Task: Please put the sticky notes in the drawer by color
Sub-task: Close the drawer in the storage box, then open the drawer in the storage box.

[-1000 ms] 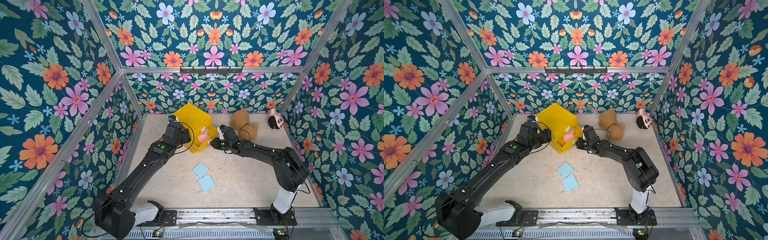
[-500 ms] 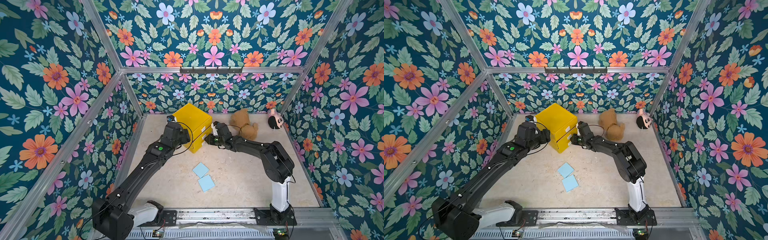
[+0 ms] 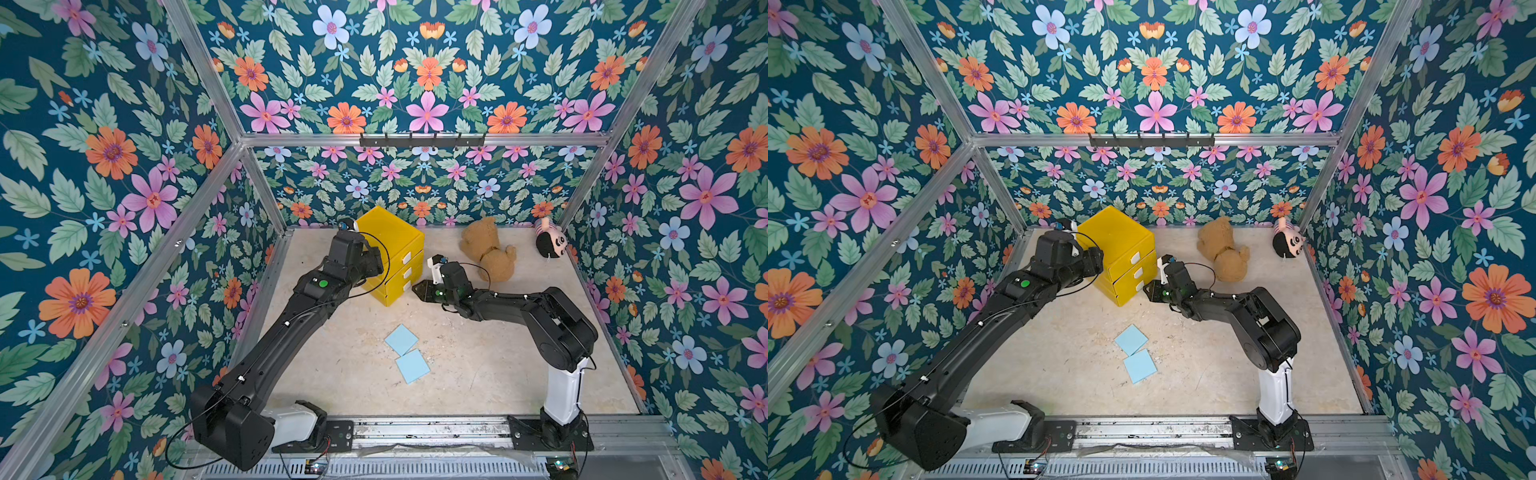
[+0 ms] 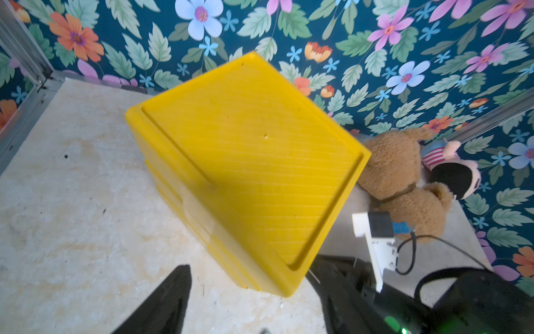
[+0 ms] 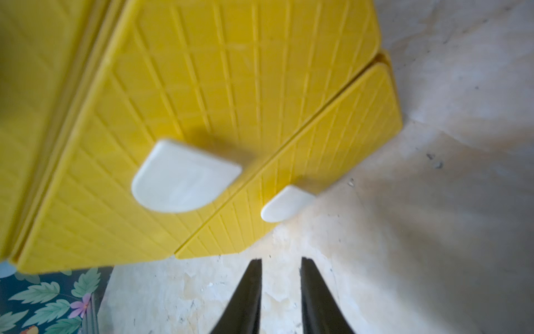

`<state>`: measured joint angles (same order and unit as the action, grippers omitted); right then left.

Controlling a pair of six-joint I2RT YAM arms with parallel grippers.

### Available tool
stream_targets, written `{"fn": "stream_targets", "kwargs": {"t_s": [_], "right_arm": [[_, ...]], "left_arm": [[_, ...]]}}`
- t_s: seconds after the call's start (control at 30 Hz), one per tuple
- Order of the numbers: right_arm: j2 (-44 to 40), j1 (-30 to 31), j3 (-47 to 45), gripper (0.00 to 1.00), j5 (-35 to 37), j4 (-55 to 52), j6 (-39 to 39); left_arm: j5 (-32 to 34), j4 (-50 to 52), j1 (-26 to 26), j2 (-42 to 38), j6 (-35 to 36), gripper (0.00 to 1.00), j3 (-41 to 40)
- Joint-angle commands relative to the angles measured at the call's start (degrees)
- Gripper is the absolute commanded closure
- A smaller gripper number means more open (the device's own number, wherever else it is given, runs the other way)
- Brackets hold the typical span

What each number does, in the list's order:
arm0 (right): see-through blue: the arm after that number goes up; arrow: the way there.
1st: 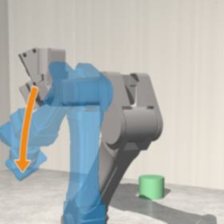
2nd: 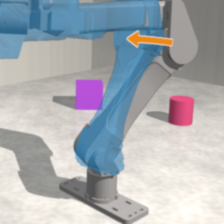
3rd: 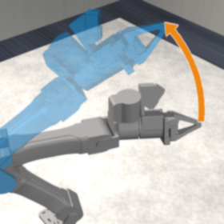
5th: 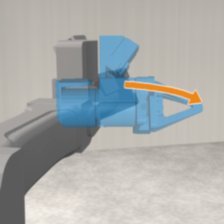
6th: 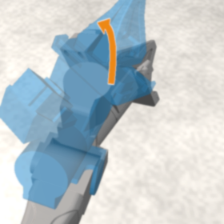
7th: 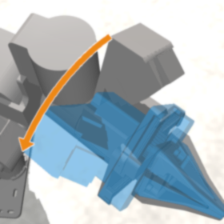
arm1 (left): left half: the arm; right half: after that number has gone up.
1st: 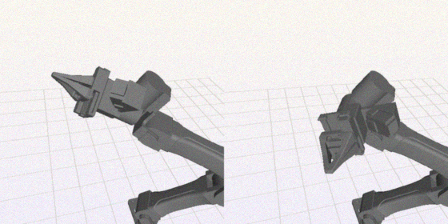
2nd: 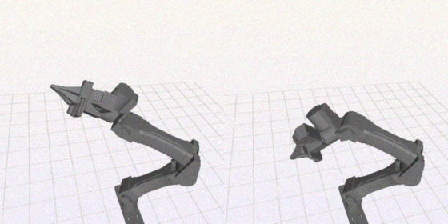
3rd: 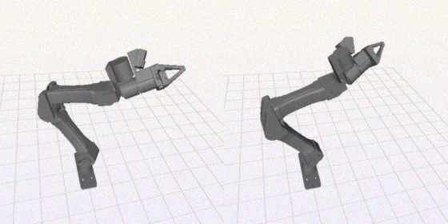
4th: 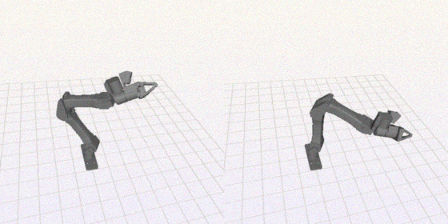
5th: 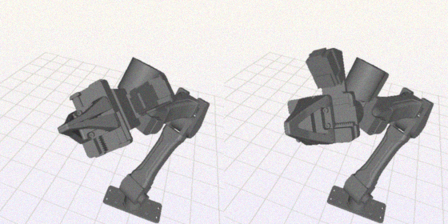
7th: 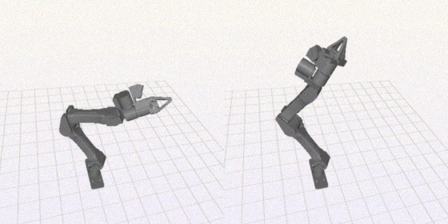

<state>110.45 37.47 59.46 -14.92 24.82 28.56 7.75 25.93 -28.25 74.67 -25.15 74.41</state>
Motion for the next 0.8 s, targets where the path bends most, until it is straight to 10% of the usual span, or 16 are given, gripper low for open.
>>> {"fn": "stream_targets", "kwargs": {"t_s": [0.0,0.33,0.77], "right_arm": [[-1.0,0.0,-3.7,0.58,0.1,7.0,-7.4],[4.7,0.1,-5.6,0.31,3.4,18.3,-28.3],[12.7,0.8,1.2,0.33,-0.7,24.3,-21.0]], "left_arm": [[0.2,3.9,0.0,2.7,4.1,0.29,5.0],[-6.6,10.6,3.2,15.5,6.8,0.34,17.0],[-10.1,12.7,6.3,19.1,4.3,0.48,16.2]]}}
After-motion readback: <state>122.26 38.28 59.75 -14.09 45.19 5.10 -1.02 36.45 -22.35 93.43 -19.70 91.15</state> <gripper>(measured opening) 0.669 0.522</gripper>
